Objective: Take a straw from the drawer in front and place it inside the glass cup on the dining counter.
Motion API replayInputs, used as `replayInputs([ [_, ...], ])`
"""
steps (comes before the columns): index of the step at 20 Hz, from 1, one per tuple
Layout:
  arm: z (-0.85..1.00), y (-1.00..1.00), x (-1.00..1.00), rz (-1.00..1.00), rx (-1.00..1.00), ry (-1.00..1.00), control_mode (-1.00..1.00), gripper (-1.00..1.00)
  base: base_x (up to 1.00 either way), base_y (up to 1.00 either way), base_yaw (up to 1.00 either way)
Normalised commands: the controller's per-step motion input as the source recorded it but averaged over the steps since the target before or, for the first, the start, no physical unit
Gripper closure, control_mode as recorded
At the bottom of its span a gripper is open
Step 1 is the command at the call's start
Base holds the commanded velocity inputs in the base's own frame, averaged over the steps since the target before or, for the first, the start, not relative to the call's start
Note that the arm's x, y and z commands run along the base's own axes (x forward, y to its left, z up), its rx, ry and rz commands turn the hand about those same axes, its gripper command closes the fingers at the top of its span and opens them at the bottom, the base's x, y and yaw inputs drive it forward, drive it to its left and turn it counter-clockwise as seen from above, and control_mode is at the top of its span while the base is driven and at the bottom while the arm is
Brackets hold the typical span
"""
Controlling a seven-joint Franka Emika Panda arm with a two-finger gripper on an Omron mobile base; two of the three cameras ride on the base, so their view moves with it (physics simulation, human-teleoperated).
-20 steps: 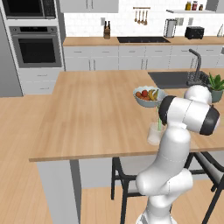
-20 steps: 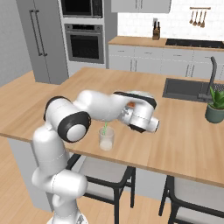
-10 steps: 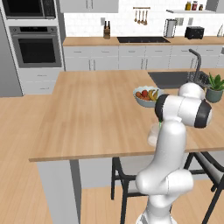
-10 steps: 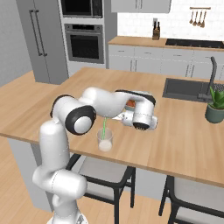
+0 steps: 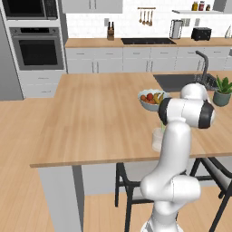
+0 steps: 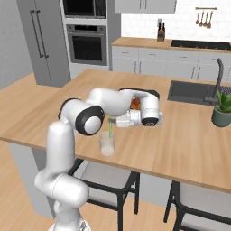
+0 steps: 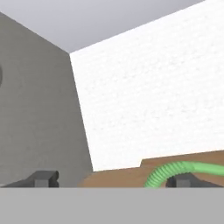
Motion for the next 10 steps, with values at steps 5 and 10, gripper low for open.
replayInputs([
  [5, -0.01, 0.0, -0.09, 0.15, 0.0, -0.27, -1.0, -1.0, 0.0, 0.0, 0.0],
  [10, -0.24, 0.0, -0.34, 0.16, 0.0, -0.21, -1.0, -1.0, 0.0, 0.0, 0.0],
])
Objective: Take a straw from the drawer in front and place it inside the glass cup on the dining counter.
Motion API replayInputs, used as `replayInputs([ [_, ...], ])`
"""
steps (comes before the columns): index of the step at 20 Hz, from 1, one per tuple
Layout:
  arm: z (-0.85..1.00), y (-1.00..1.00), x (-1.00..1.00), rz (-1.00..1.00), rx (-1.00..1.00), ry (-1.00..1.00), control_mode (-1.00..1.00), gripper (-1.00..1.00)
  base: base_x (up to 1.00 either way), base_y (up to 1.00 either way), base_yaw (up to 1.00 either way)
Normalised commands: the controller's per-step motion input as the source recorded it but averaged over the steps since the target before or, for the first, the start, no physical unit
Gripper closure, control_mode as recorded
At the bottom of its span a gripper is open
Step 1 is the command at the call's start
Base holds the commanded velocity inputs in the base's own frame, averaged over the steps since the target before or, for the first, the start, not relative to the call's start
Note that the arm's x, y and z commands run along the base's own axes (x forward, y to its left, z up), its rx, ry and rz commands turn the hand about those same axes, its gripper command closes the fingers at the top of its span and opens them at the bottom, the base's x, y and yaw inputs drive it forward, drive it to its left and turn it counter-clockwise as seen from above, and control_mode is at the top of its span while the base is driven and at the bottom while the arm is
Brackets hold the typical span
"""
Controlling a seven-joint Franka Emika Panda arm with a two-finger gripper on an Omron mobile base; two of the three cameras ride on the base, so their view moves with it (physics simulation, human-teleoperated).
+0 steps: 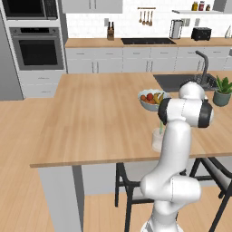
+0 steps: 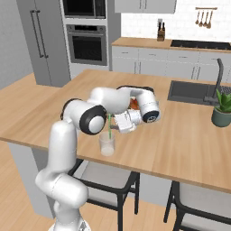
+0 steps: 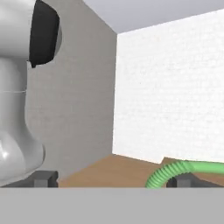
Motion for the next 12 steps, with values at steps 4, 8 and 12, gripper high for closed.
replayInputs([
  [4, -0.34, 0.0, -0.38, 0.16, 0.0, -0.2, -1.0, -1.0, 0.0, 0.0, 0.0],
  [8, -0.13, -0.01, -0.22, 0.14, 0.0, -0.22, -1.0, -1.0, 0.0, 0.0, 0.0],
  [12, 0.0, -0.03, -0.05, 0.12, 0.0, -0.25, -1.0, -1.0, 0.0, 0.0, 0.0],
])
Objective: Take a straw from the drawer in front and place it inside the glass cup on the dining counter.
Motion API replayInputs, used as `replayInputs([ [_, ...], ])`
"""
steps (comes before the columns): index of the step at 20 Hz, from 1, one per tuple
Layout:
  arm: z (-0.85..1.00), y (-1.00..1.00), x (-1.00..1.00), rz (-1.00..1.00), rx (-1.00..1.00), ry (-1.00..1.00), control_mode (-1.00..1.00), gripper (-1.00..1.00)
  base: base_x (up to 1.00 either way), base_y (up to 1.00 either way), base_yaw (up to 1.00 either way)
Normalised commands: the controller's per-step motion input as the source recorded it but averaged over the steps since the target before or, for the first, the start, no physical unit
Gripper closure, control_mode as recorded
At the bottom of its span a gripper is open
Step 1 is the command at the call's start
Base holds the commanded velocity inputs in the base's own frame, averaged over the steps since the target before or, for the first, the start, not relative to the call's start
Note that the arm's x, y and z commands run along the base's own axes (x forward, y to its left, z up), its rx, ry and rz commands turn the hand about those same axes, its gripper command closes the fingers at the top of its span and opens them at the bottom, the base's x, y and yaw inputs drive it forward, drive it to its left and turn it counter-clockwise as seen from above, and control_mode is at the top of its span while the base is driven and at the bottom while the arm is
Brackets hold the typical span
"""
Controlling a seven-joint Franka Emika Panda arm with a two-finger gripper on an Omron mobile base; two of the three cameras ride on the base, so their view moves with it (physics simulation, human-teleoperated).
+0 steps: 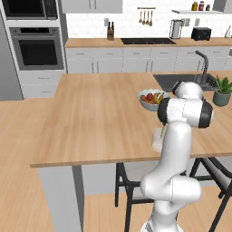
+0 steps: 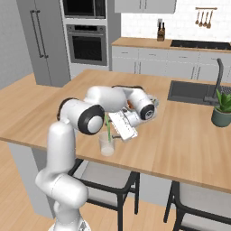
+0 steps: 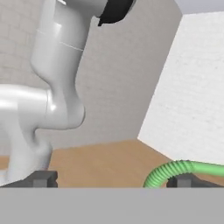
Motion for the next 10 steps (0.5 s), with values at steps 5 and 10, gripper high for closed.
replayInputs([
  [5, -0.38, 0.0, 0.0, 0.12, -0.05, -0.24, -1.0, -1.0, 0.0, 0.0, 0.0],
  [10, -0.4, -0.01, 0.01, 0.11, -0.07, -0.25, -1.0, -1.0, 0.0, 0.0, 0.0],
])
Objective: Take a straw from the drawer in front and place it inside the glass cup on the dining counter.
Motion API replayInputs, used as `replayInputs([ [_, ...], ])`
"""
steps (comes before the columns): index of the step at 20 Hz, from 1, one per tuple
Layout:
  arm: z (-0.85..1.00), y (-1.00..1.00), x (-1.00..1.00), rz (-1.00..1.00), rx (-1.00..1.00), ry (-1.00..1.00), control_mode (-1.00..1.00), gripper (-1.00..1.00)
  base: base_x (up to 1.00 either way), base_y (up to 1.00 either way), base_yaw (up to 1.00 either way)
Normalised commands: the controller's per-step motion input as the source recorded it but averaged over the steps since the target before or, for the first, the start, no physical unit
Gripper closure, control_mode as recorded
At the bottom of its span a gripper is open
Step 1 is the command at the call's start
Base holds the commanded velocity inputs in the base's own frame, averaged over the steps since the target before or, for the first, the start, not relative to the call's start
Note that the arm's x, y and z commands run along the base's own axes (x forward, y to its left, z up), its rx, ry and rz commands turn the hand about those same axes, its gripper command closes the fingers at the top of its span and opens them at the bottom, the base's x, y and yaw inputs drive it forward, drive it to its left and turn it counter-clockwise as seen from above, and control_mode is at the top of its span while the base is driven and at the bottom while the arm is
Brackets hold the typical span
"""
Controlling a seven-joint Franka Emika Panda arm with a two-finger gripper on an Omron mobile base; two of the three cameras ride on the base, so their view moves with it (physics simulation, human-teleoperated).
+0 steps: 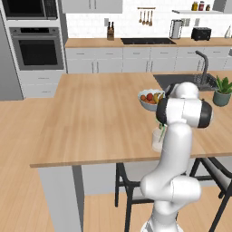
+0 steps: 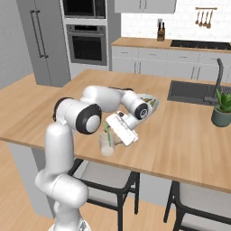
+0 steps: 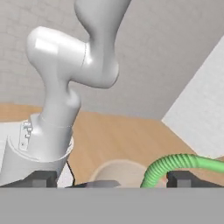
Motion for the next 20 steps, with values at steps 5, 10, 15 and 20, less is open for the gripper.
replayInputs([
  [5, -0.21, -0.07, 0.17, 0.05, -0.05, -0.23, -1.0, -1.0, 0.0, 0.0, 0.0],
  [10, -0.22, -0.14, 0.42, 0.0, -0.06, -0.18, -1.0, -1.0, 0.0, 0.0, 0.0],
  [15, 0.24, -0.47, 0.15, 0.0, 0.0, -0.2, -1.0, -1.0, 0.0, 0.0, 0.0],
  [20, 0.86, -0.18, 0.0, 0.0, 0.03, -0.14, -1.0, -1.0, 0.0, 0.0, 0.0],
])
